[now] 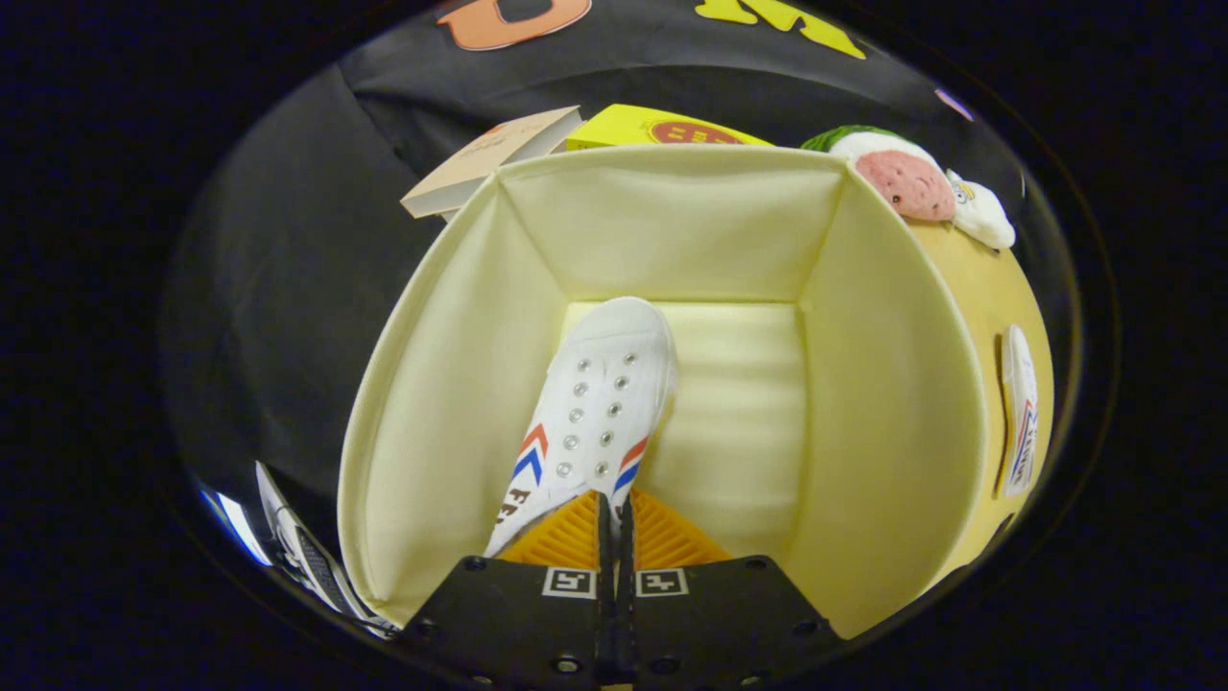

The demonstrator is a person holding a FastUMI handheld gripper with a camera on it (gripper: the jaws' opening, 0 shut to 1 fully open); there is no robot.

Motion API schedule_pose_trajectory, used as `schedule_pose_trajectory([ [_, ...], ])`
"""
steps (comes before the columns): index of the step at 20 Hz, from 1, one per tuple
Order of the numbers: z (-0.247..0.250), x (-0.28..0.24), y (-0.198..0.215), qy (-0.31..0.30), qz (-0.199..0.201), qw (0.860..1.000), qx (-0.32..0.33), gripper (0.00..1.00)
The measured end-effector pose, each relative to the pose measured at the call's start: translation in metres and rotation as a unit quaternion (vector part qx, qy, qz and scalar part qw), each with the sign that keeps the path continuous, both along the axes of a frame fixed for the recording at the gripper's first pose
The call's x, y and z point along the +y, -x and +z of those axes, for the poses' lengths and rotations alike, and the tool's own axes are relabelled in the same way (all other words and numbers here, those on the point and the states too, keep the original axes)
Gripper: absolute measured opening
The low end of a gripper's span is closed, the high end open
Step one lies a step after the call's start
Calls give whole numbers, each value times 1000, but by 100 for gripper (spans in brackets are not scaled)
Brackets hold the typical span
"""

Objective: Open the storage box then place both shoes into the box .Put the left shoe in first, then the right shoe, with the right side of both shoes facing outward in a uniform manner.

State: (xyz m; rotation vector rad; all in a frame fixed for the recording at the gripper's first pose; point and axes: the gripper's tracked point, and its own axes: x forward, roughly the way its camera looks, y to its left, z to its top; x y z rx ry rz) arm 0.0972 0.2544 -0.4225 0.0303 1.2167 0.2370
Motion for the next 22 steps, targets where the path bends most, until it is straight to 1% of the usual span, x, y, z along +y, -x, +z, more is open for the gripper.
schedule_pose_trajectory([
  [1, -2, 0, 1, 0, 6, 1000, 12, 0],
  [2, -4, 6, 1, -14, 17, 1000, 17, 2],
  [4, 7, 3, 5, -17, 36, 999, 31, 14],
  [5, 13, -2, 9, -12, 42, 998, 36, 33],
  [7, 30, -10, 18, -22, 58, 997, 44, 60],
  [9, 59, -11, 32, -63, 81, 993, 51, 77],
  [10, 76, -18, 36, -72, 91, 992, 45, 86],
  [12, 106, -43, 39, -74, 107, 991, 15, 97],
  [14, 129, -74, 44, -80, 111, 991, -2, 96],
  [16, 139, -114, 47, -84, 103, 991, -11, 96],
  [19, 135, -187, 44, -66, 90, 994, -22, 96],
  [22, 117, -270, 38, -45, 65, 997, -23, 96],
])
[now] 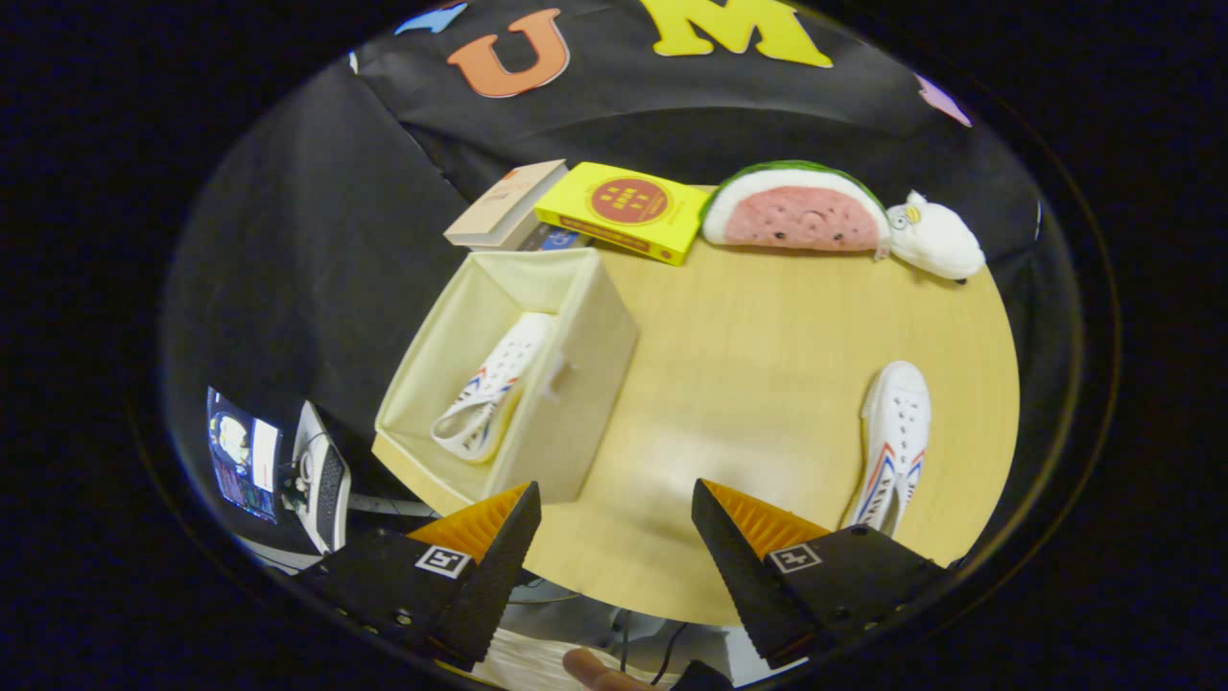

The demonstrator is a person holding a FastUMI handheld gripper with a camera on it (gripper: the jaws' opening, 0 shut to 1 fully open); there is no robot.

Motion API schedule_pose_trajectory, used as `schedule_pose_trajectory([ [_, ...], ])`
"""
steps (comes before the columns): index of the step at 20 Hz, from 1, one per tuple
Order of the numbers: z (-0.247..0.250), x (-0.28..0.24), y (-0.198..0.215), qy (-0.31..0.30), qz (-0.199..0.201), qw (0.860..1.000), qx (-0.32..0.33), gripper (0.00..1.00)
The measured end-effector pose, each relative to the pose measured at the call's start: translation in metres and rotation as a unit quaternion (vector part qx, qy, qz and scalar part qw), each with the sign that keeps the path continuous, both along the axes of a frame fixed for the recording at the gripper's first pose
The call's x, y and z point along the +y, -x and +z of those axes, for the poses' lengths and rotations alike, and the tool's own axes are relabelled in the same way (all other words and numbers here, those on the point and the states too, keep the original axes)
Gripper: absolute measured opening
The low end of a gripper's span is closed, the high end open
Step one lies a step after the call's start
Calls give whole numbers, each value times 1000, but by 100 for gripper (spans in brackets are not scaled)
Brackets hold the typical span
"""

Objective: Open the storage box then place both shoes into the box .Put the left shoe in first, then the right shoe, with the right side of both shoes facing outward in a uniform manner.

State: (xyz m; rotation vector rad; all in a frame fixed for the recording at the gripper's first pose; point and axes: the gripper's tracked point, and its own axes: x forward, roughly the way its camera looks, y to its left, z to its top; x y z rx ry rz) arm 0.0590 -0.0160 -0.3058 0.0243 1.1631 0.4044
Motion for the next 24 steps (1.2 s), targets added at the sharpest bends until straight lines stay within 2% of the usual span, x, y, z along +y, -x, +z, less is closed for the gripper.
schedule_pose_trajectory([
  [6, -53, -144, -20, 74, -61, 995, 21, 96],
  [10, -82, -198, -32, 104, -80, 990, 41, 96],
  [17, -122, -225, -43, 124, -74, 987, 74, 94],
  [21, -116, -232, -45, 116, -64, 988, 73, 90],
  [24, -117, -243, -46, 114, -69, 988, 75, 91],
])
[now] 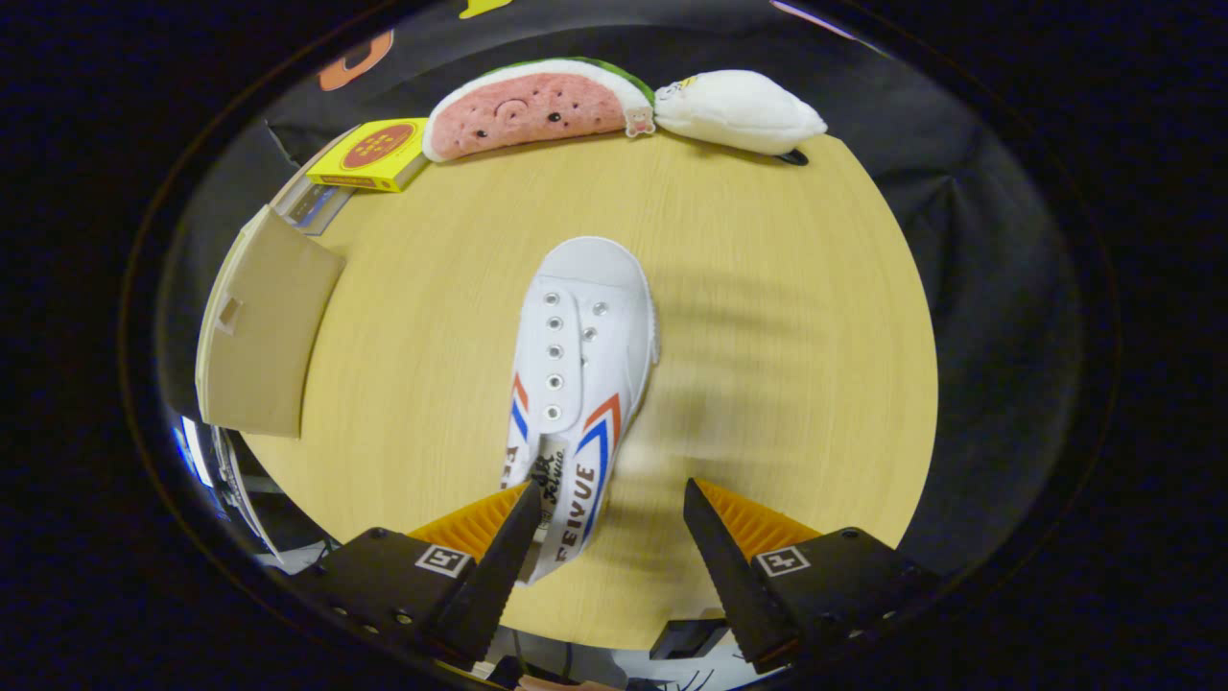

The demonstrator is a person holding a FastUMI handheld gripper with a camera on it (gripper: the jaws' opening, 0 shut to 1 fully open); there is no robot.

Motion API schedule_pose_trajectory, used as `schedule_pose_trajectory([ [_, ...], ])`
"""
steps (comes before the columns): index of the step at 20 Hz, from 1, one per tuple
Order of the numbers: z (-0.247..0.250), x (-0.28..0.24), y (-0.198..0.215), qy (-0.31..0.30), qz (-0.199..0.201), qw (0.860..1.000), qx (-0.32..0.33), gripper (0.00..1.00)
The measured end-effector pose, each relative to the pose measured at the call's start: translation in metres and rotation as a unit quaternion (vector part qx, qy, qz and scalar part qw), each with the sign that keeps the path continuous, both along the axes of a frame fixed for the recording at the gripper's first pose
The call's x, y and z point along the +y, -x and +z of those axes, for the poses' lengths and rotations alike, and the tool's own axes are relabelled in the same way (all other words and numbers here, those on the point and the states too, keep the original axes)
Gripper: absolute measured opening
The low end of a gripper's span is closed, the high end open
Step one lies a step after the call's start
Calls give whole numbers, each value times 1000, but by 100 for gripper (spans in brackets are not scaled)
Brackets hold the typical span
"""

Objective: Open the storage box then place both shoes into the box .Put the left shoe in first, then the right shoe, with the right side of both shoes facing outward in a uniform manner.

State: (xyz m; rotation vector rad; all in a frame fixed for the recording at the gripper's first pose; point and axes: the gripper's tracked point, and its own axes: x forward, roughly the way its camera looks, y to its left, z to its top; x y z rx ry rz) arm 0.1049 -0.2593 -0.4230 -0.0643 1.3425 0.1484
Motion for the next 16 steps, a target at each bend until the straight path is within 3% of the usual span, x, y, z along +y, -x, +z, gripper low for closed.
schedule_pose_trajectory([
  [4, -19, -5, -5, 23, -19, 1000, 7, 93],
  [6, -30, 6, -12, 14, -19, 1000, -5, 84],
  [7, -30, 21, -12, -19, -13, 1000, 0, 62],
  [9, -32, 18, -11, -31, -41, 999, 11, 19],
  [10, -28, 16, -12, -52, -76, 996, 17, 19],
  [12, -28, 21, -11, -116, -107, 987, 36, 0],
  [16, -13, 19, -8, -167, -111, 980, 7, 0],
])
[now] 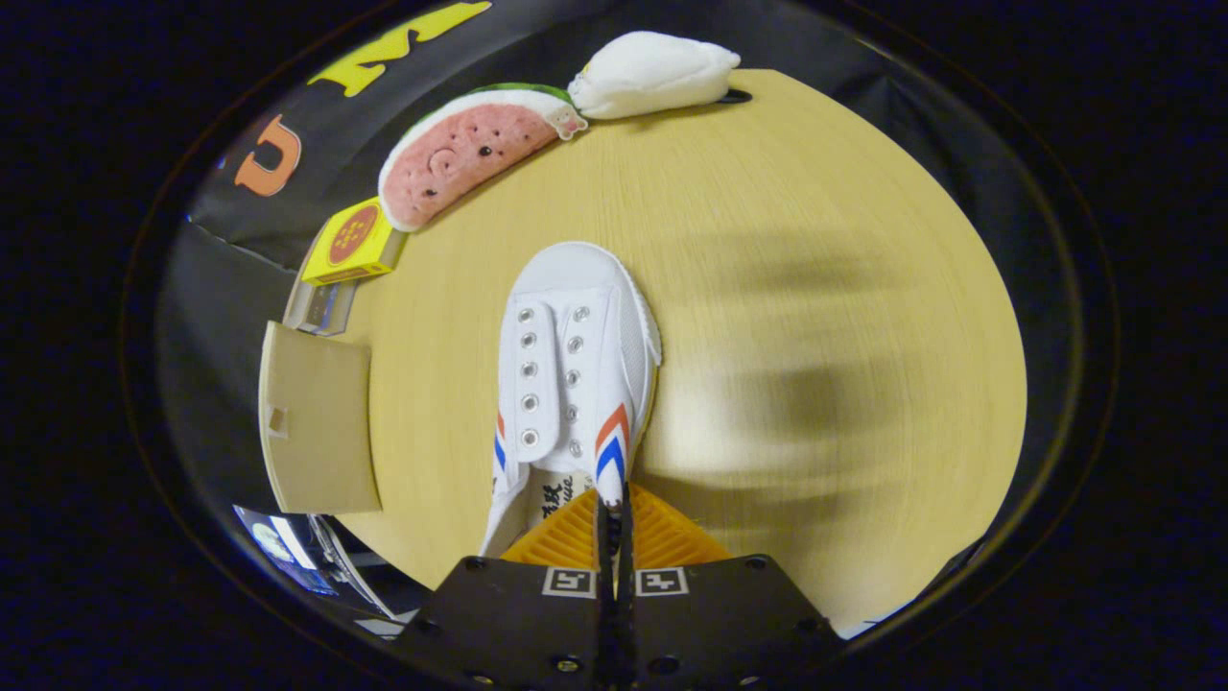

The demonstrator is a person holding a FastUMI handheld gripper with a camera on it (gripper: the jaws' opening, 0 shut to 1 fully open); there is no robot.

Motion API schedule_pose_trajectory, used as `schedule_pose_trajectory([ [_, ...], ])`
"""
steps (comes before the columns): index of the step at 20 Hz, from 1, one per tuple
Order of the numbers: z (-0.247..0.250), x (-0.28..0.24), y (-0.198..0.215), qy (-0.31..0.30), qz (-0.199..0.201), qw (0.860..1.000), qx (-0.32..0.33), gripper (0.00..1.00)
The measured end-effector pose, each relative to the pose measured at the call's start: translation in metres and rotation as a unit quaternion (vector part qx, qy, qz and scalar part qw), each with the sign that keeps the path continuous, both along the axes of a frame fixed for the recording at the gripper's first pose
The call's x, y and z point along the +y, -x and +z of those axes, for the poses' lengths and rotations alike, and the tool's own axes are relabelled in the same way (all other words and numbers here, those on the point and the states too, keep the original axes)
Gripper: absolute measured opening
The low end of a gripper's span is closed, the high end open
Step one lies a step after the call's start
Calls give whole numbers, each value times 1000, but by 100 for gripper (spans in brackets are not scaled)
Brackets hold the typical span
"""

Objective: Open the storage box then place both shoes into the box .Put the left shoe in first, then the right shoe, with the right side of both shoes facing outward in a uniform manner.

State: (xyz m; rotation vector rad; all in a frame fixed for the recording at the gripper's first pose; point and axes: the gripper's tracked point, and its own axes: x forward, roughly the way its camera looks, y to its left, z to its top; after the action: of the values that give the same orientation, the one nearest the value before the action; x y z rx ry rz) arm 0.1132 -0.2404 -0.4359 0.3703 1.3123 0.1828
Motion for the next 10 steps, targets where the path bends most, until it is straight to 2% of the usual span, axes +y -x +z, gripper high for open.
schedule_pose_trajectory([
  [6, 42, 22, 20, -13, -1, 1000, -29, 0],
  [10, 90, 72, 28, -28, -11, 998, -61, 0],
])
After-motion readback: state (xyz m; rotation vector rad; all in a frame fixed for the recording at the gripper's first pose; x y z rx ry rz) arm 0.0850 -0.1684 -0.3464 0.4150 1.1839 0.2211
